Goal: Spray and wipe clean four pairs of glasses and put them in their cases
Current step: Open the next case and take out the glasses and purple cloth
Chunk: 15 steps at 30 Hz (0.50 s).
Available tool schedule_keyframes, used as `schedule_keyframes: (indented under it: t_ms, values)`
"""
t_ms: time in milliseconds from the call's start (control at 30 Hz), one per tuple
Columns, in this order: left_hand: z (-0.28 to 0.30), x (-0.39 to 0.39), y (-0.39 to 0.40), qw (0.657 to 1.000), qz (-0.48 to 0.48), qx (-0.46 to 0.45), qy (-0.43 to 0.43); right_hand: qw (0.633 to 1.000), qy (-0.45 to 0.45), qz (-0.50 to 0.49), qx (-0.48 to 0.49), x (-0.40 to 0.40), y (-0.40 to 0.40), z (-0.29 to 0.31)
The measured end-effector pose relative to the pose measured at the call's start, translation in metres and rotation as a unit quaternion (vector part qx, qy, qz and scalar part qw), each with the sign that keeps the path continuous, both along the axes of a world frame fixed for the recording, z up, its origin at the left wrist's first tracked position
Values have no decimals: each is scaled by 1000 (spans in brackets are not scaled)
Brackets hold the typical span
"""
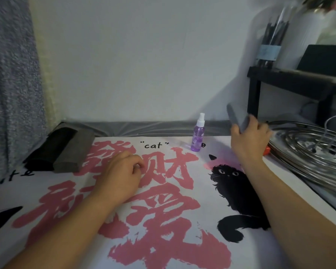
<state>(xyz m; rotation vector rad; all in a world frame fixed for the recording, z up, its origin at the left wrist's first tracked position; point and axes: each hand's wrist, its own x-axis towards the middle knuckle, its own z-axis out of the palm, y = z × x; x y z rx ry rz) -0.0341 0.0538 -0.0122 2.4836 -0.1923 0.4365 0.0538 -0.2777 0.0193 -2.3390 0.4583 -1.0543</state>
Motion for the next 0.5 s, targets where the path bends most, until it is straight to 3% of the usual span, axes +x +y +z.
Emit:
schedule_keyframes:
  t_ms: [67,100,200,267,333,433,500]
  values:
    - [4,3,2,995,12,-99,3,988,-120,101,1,-24,19,20]
    - [8,3,4,989,25,-149,-1,974,-135,179,-10,-38,32,27]
    - [20,3,13,962,64,-264,-27,903,-6,425,-69,-73,74,24]
    - [23,2,21,956,38,-285,-51,850,77,508,-115,-81,91,4]
    - [23,-2,28,966,-47,-252,-18,819,133,541,-138,-81,97,-12]
    - [19,-11,29,965,-180,-133,139,798,177,558,-144,-81,96,-18]
    - [12,-12,27,968,-208,-30,137,792,191,566,-128,-81,92,-18]
